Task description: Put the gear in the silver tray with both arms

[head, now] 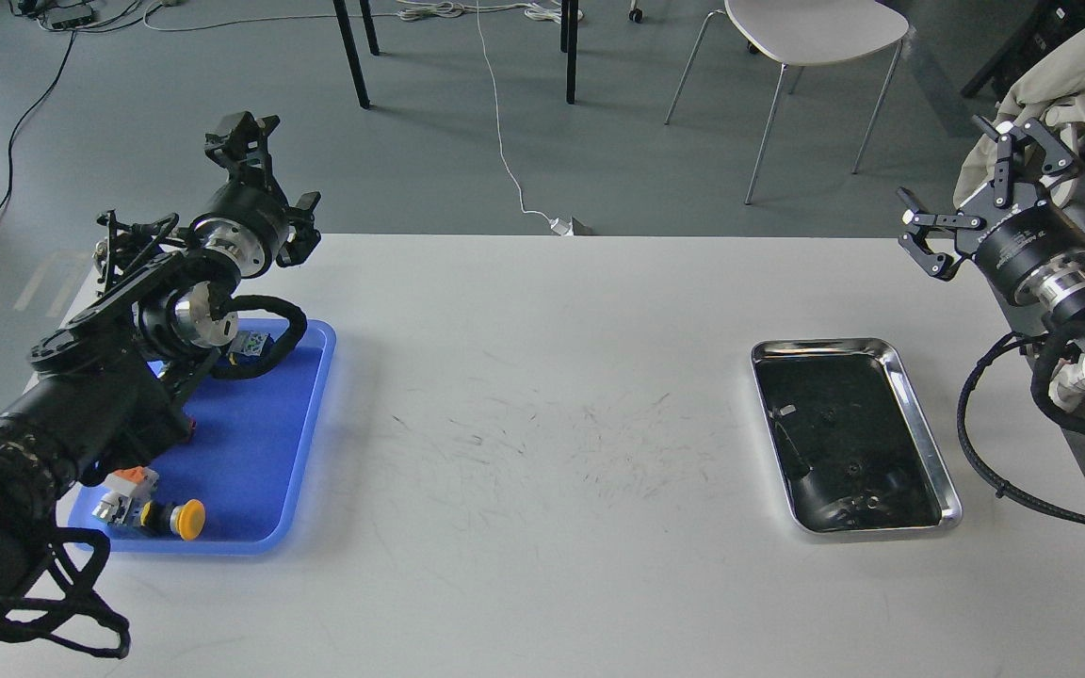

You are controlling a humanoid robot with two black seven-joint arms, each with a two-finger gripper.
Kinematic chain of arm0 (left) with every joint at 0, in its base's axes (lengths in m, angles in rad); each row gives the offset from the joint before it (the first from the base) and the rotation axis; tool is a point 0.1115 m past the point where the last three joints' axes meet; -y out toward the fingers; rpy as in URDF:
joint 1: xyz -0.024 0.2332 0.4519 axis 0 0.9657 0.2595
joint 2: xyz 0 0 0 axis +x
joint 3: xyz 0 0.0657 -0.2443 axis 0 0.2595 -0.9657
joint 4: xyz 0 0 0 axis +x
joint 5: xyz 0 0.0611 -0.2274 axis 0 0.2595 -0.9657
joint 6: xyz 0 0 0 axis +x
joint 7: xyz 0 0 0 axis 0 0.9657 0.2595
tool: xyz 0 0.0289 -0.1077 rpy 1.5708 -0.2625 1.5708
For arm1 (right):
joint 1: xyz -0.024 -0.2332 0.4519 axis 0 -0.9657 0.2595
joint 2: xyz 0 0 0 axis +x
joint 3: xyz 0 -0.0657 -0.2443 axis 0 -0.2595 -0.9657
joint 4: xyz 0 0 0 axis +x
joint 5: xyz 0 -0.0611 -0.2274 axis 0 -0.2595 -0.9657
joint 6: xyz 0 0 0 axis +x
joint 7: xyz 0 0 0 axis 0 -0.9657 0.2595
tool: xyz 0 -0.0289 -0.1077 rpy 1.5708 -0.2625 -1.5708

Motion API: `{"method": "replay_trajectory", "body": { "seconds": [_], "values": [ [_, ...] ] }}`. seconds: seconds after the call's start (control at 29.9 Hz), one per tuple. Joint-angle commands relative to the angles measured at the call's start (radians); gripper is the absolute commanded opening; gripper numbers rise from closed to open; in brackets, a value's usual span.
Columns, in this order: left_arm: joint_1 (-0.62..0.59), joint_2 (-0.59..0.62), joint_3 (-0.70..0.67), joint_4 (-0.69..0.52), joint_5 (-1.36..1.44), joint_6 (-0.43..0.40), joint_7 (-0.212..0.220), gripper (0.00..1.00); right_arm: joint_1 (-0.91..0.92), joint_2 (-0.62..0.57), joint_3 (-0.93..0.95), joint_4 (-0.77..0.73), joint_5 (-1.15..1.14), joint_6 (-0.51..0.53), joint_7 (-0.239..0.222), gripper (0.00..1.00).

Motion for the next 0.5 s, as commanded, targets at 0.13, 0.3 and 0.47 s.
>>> {"method": "replay_trajectory", "body": {
  "seconds": [0.13, 0.3, 0.47],
  "values": [
    [0.011, -0.005, -0.012, 0.000, -0.063, -0.076, -0.047, 0.98, -0.122, 0.015, 0.174, 0.164, 0.003, 0.000, 0.001, 0.97],
    [0.014, -0.008, -0.009, -0.009, -0.065, -0.076, -0.075, 0.98, -0.127, 0.015, 0.176, 0.167, 0.003, -0.005, 0.000, 0.99],
    [0.027, 0.006, -0.029, -0.012, -0.066, -0.082, -0.076, 0.98, -0.130, 0.012, 0.205, 0.166, 0.005, -0.030, 0.001, 0.99]
  ]
}}
